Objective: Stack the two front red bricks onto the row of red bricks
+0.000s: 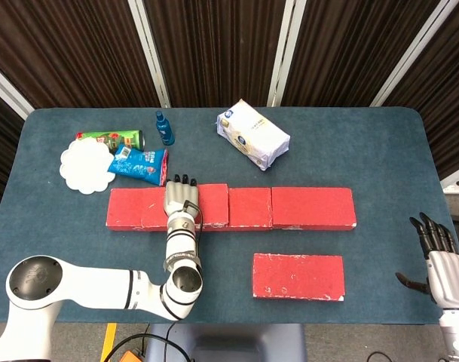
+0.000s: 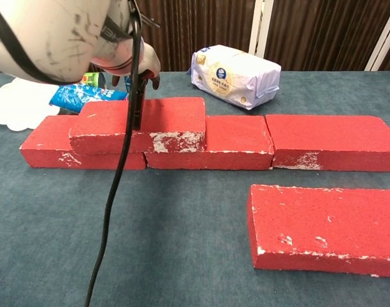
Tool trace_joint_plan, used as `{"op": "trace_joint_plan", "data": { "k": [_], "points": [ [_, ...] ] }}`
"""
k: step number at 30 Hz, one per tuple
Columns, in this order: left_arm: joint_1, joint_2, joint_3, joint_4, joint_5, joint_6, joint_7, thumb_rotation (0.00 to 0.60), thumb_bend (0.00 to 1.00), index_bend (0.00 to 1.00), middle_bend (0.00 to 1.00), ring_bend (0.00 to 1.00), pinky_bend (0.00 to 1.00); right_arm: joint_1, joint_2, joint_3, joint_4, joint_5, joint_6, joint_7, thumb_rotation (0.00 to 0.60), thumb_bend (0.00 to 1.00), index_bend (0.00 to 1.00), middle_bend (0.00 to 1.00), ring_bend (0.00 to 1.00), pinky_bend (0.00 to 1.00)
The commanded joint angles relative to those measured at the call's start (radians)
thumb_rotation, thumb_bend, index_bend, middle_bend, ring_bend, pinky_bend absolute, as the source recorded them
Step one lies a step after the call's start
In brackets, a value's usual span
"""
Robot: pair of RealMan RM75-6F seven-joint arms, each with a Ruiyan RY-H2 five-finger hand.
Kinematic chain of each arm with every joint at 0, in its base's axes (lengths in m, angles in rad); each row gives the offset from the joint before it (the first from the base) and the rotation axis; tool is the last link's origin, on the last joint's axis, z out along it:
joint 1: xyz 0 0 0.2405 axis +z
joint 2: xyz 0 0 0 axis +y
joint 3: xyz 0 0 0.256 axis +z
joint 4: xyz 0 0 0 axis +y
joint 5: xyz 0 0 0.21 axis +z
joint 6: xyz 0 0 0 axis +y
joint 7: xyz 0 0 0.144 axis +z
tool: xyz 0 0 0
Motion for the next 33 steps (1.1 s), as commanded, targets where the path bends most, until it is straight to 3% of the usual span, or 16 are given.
{"op": "trace_joint_plan", "data": {
  "k": [1, 33],
  "points": [
    [0.003, 0.013, 0.005, -0.026, 0.003, 0.016, 0.006, 0.6, 0.2, 0.0, 0.0, 0.0, 0.19, 0.0, 0.0, -0.001, 0.0, -0.001, -0.001, 0.0, 0.6, 0.0, 0.08, 0.03, 0.03, 0.0],
    [0.136, 0.131, 0.114, -0.182, 0.045, 0.034, -0.071, 0.6, 0.2, 0.0, 0.0, 0.0, 0.12, 0.011, -0.021, -0.01, -0.015, -0.007, -0.02, -0.044, 0.6, 0.0, 0.08, 0.03, 0.03, 0.0]
  ]
}}
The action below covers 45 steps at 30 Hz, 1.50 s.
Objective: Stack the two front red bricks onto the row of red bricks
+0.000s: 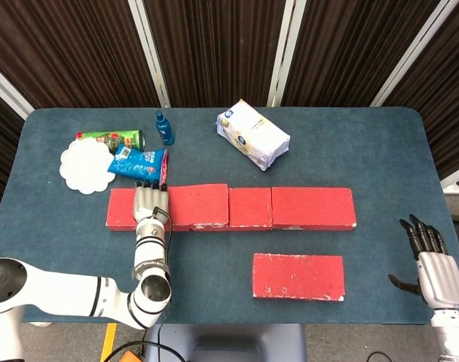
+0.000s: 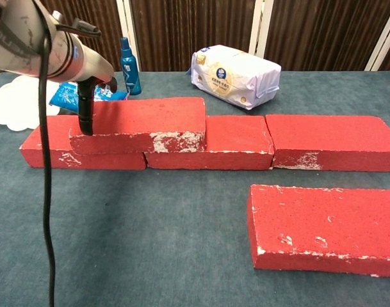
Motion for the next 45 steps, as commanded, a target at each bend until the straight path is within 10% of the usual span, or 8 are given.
{"op": "trace_joint_plan", "data": {
  "k": [1, 45],
  "points": [
    [0.009, 0.004, 0.003, -0.001, 0.003, -0.01, -0.012, 0.6, 0.2, 0.0, 0.0, 0.0, 0.12, 0.001, -0.002, 0.0, 0.0, 0.002, -0.002, -0.002, 0.6, 0.0, 0.08, 0.03, 0.03, 0.0],
    [-0.008, -0.067, 0.04, 0.101, 0.084, -0.058, -0.042, 0.6, 0.2, 0.0, 0.0, 0.0, 0.09, 0.006, -0.014, 0.004, -0.013, 0.034, -0.017, -0.043, 0.6, 0.0, 0.09, 0.03, 0.03, 0.0]
  ]
}}
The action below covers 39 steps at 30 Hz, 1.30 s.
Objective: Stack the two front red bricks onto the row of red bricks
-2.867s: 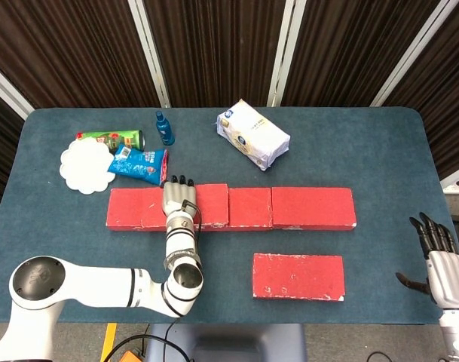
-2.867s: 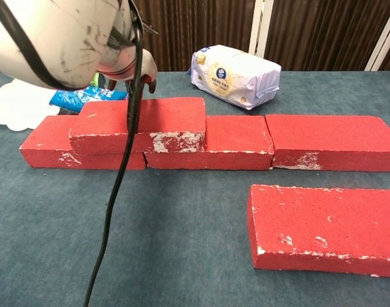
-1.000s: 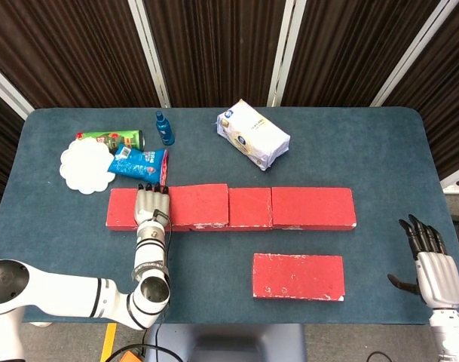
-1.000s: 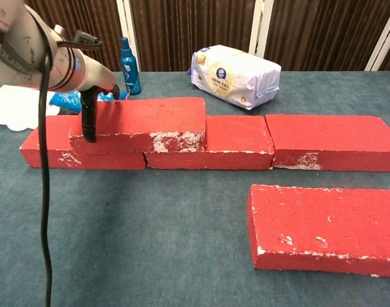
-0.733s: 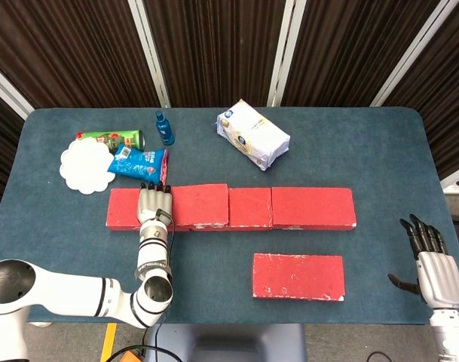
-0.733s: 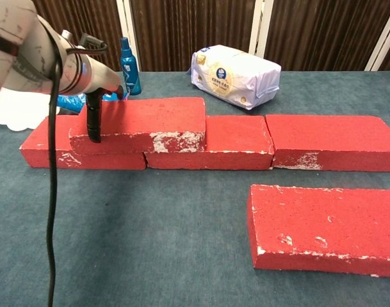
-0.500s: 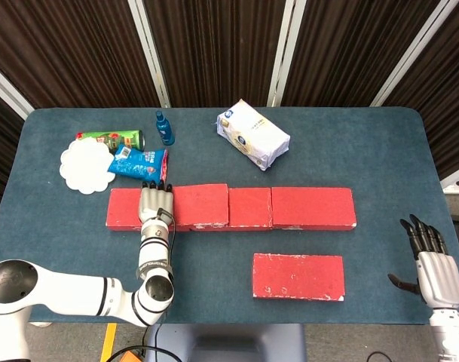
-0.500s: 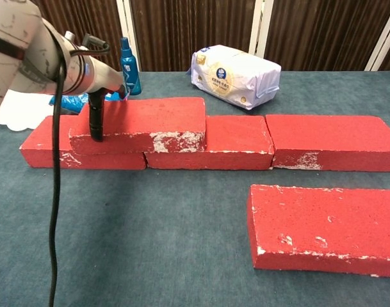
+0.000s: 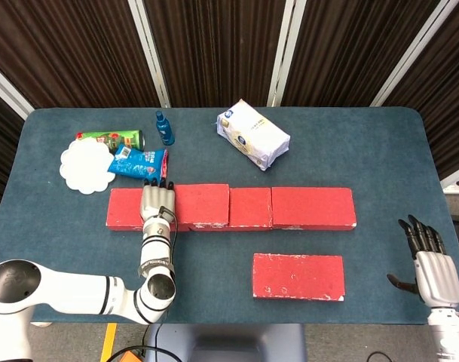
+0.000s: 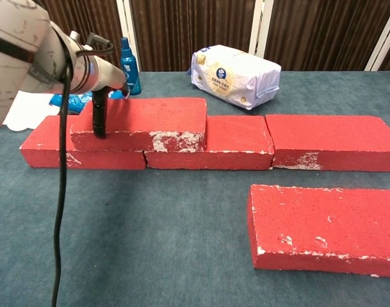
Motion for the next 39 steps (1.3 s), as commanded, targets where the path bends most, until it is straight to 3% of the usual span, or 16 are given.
{"op": "trace_joint_plan", "data": {
  "k": [1, 15, 23, 25, 29, 32, 35, 39],
  "points": [
    [-0.004, -0.003, 0.0, 0.003, 0.004, 0.003, 0.003, 0.6, 0.2, 0.0, 0.0, 0.0, 0.09, 0.001, 0.0, 0.0, -0.001, 0.002, -0.002, -0.002, 0.6, 0.0, 0.09, 0.03, 0.03, 0.0],
    [-0.013, 0.006, -0.017, -0.024, 0.012, 0.019, 0.009, 0.6, 0.2, 0.0, 0.0, 0.0, 0.09, 0.0, -0.001, 0.003, -0.01, 0.018, -0.004, -0.015, 0.6, 0.0, 0.09, 0.03, 0.02, 0.0],
    [0.01, 0.092, -0.052, -0.187, 0.059, 0.057, -0.041, 0.6, 0.2, 0.0, 0.0, 0.0, 0.09, -0.004, 0.004, 0.003, -0.011, 0.014, 0.003, -0.003, 0.6, 0.0, 0.09, 0.03, 0.02, 0.0],
    [0.055, 0.151, -0.03, -0.268, 0.163, 0.055, -0.107, 0.6, 0.2, 0.0, 0.0, 0.0, 0.08, -0.006, 0.006, 0.005, -0.011, 0.012, 0.009, 0.006, 0.6, 0.0, 0.09, 0.03, 0.02, 0.0],
    [0.225, 0.303, 0.094, -0.397, 0.498, -0.027, -0.331, 0.6, 0.2, 0.0, 0.0, 0.0, 0.07, -0.01, 0.01, 0.004, -0.012, 0.005, 0.017, 0.021, 0.6, 0.0, 0.09, 0.03, 0.02, 0.0],
    [0.356, 0.425, 0.186, -0.414, 0.71, -0.109, -0.506, 0.6, 0.2, 0.0, 0.0, 0.0, 0.06, -0.012, 0.011, 0.002, -0.016, -0.002, 0.022, 0.022, 0.6, 0.0, 0.09, 0.03, 0.02, 0.0],
    [0.476, 0.529, 0.244, -0.39, 0.898, -0.168, -0.714, 0.6, 0.2, 0.0, 0.0, 0.0, 0.06, -0.014, 0.011, -0.002, -0.022, -0.01, 0.025, 0.018, 0.6, 0.0, 0.09, 0.03, 0.02, 0.0],
    [0.516, 0.561, 0.26, -0.376, 0.968, -0.178, -0.791, 0.6, 0.2, 0.0, 0.0, 0.0, 0.06, -0.015, 0.01, -0.002, -0.023, -0.012, 0.028, 0.015, 0.6, 0.0, 0.09, 0.03, 0.02, 0.0]
  ]
}}
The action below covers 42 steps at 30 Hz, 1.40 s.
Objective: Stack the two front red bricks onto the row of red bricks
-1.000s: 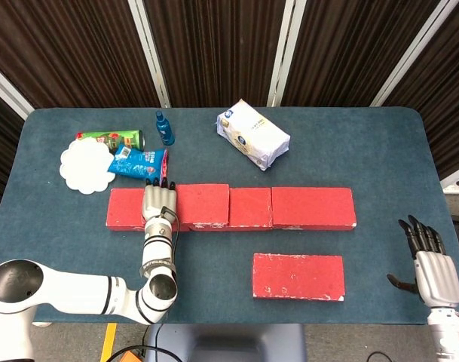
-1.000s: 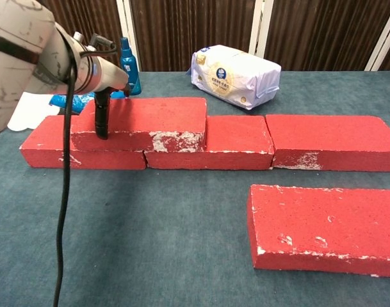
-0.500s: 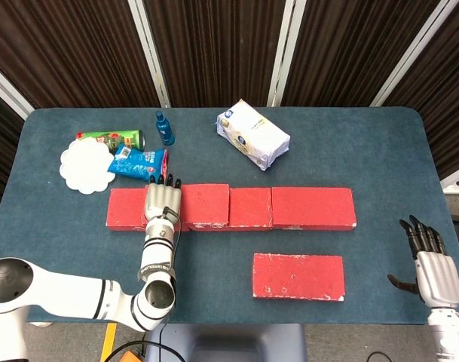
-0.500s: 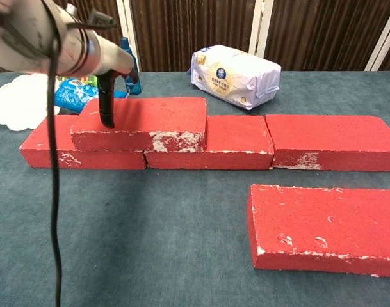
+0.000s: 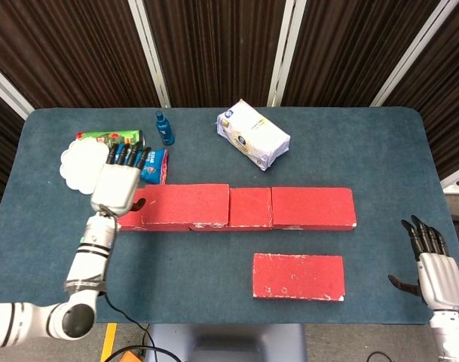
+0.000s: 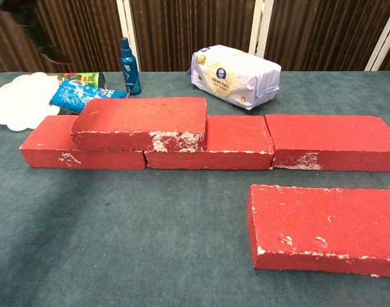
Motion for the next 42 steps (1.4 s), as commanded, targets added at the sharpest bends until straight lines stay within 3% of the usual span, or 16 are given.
{"op": "trace_joint_plan", "data": {
  "k": [1, 3, 6, 10, 16, 20, 24, 28, 33, 42],
  "points": [
    [0.189, 0.165, 0.106, -0.006, 0.239, -0.078, -0.269, 0.6, 0.2, 0.0, 0.0, 0.0, 0.06, -0.001, -0.002, 0.0, -0.001, -0.002, 0.003, -0.005, 0.6, 0.0, 0.09, 0.03, 0.02, 0.0],
    [0.276, 0.226, 0.14, 0.027, 0.37, -0.058, -0.417, 0.6, 0.2, 0.0, 0.0, 0.0, 0.05, 0.0, -0.005, -0.002, -0.002, -0.005, 0.002, -0.009, 0.6, 0.0, 0.09, 0.03, 0.02, 0.0],
    [0.438, 0.295, 0.239, 0.072, 0.562, 0.03, -0.602, 0.6, 0.2, 0.0, 0.0, 0.0, 0.06, 0.003, -0.01, -0.003, 0.004, -0.013, -0.001, -0.01, 0.6, 0.0, 0.1, 0.03, 0.02, 0.0],
    [0.545, 0.28, 0.307, 0.129, 0.637, 0.09, -0.641, 0.6, 0.2, 0.0, 0.0, 0.0, 0.05, 0.006, -0.013, -0.008, 0.006, -0.027, -0.002, -0.014, 0.6, 0.0, 0.11, 0.03, 0.02, 0.0],
    [0.673, 0.225, 0.355, 0.155, 0.711, 0.201, -0.64, 0.6, 0.21, 0.0, 0.0, 0.0, 0.04, 0.027, 0.013, -0.04, -0.035, -0.075, -0.051, -0.004, 0.6, 0.0, 0.11, 0.03, 0.02, 0.0],
    [0.715, 0.186, 0.365, 0.186, 0.748, 0.225, -0.632, 0.6, 0.21, 0.0, 0.0, 0.0, 0.04, 0.067, 0.075, -0.036, -0.119, -0.063, -0.12, -0.013, 0.6, 0.0, 0.11, 0.03, 0.02, 0.0],
    [0.734, 0.173, 0.364, 0.219, 0.759, 0.205, -0.65, 0.6, 0.21, 0.0, 0.0, 0.0, 0.04, 0.133, 0.141, -0.028, -0.245, -0.014, -0.236, -0.109, 0.6, 0.0, 0.09, 0.03, 0.02, 0.0],
    [0.763, 0.137, 0.344, 0.261, 0.772, 0.238, -0.654, 0.6, 0.21, 0.0, 0.0, 0.0, 0.03, 0.191, 0.152, -0.034, -0.353, 0.037, -0.337, -0.242, 0.6, 0.0, 0.09, 0.03, 0.02, 0.0],
    [0.794, 0.094, 0.329, 0.31, 0.767, 0.246, -0.669, 0.6, 0.21, 0.0, 0.0, 0.0, 0.03, 0.262, 0.127, -0.05, -0.475, 0.194, -0.445, -0.404, 0.6, 0.0, 0.08, 0.03, 0.02, 0.0],
    [0.809, 0.1, 0.299, 0.328, 0.762, 0.221, -0.684, 0.6, 0.21, 0.0, 0.0, 0.0, 0.03, 0.335, 0.034, -0.057, -0.511, 0.429, -0.406, -0.589, 0.6, 0.0, 0.06, 0.03, 0.02, 0.0]
  ]
}}
